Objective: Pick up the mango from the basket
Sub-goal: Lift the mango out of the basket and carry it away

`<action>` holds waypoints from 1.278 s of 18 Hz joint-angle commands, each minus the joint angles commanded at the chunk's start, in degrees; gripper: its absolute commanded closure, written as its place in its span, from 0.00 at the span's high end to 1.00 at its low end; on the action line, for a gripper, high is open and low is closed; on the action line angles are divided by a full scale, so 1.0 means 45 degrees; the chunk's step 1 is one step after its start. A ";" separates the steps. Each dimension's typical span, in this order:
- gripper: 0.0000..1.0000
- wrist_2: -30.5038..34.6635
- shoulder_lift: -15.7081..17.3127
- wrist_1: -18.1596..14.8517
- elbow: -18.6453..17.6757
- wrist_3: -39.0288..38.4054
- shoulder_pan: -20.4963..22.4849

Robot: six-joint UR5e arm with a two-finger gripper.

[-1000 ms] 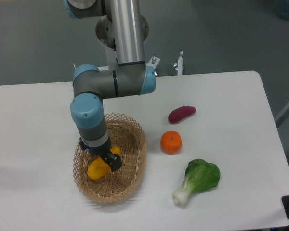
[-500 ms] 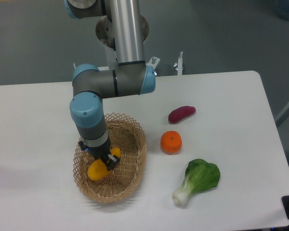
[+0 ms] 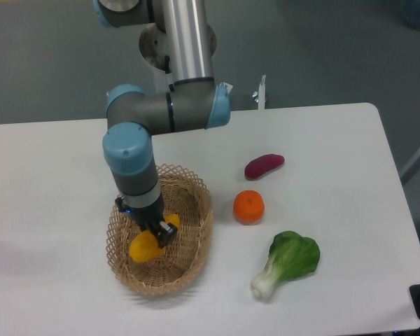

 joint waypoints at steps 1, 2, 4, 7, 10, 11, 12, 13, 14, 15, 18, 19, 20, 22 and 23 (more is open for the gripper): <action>0.49 0.0000 0.0118 -0.0194 0.0058 0.0389 0.0293; 0.49 -0.0039 0.0332 -0.0351 0.0233 0.0799 0.0605; 0.49 -0.0214 0.0470 -0.0741 0.0584 0.1523 0.1366; 0.49 -0.0800 0.0490 -0.1677 0.1598 0.2382 0.2402; 0.49 -0.0859 0.0471 -0.3044 0.2712 0.3592 0.3184; 0.49 -0.0860 0.0451 -0.3357 0.2967 0.3905 0.3419; 0.49 -0.0860 0.0432 -0.3592 0.3143 0.4218 0.3672; 0.49 -0.0879 0.0431 -0.3749 0.3280 0.4608 0.3946; 0.49 -0.0879 0.0431 -0.3867 0.3359 0.5056 0.4200; 0.49 -0.0879 0.0451 -0.3984 0.3437 0.5525 0.4454; 0.49 -0.1268 0.0490 -0.4510 0.3652 0.6834 0.5332; 0.49 -0.1347 0.0490 -0.4783 0.3788 0.7244 0.5587; 0.49 -0.1348 0.0490 -0.5037 0.3925 0.7674 0.5821; 0.49 -0.1367 0.0471 -0.5526 0.4179 0.8495 0.6212; 0.49 -0.1387 0.0490 -0.5741 0.4315 0.8827 0.6407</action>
